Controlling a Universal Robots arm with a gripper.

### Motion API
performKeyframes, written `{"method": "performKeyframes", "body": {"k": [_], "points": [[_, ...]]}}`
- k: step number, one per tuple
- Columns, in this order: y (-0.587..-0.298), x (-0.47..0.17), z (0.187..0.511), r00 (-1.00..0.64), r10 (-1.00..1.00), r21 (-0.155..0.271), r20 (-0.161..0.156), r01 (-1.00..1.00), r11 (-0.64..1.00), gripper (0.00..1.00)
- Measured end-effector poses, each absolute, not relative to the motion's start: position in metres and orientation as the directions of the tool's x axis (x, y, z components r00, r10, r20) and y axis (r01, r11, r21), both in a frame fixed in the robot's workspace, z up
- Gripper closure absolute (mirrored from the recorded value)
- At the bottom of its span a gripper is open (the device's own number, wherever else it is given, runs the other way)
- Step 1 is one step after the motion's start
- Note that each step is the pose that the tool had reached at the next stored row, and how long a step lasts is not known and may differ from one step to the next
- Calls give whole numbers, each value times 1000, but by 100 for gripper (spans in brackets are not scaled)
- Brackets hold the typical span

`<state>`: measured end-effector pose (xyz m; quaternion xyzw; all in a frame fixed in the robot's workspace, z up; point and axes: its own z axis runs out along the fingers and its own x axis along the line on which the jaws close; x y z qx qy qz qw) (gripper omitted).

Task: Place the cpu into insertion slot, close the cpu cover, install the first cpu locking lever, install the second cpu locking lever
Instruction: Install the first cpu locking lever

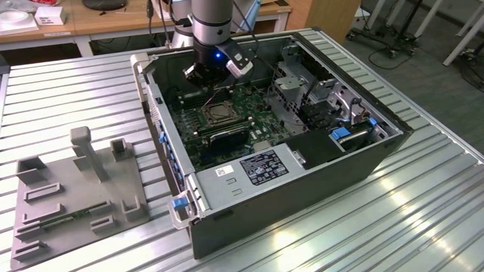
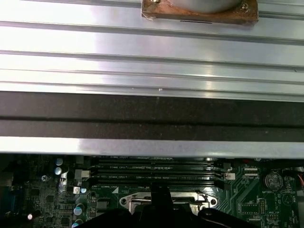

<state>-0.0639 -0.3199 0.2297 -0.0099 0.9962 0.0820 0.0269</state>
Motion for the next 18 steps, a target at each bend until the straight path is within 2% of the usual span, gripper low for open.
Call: {"method": "performKeyframes", "body": {"k": [18], "points": [[-320,-61,227,-998,-15,174,-56,-24,985,89]]}}
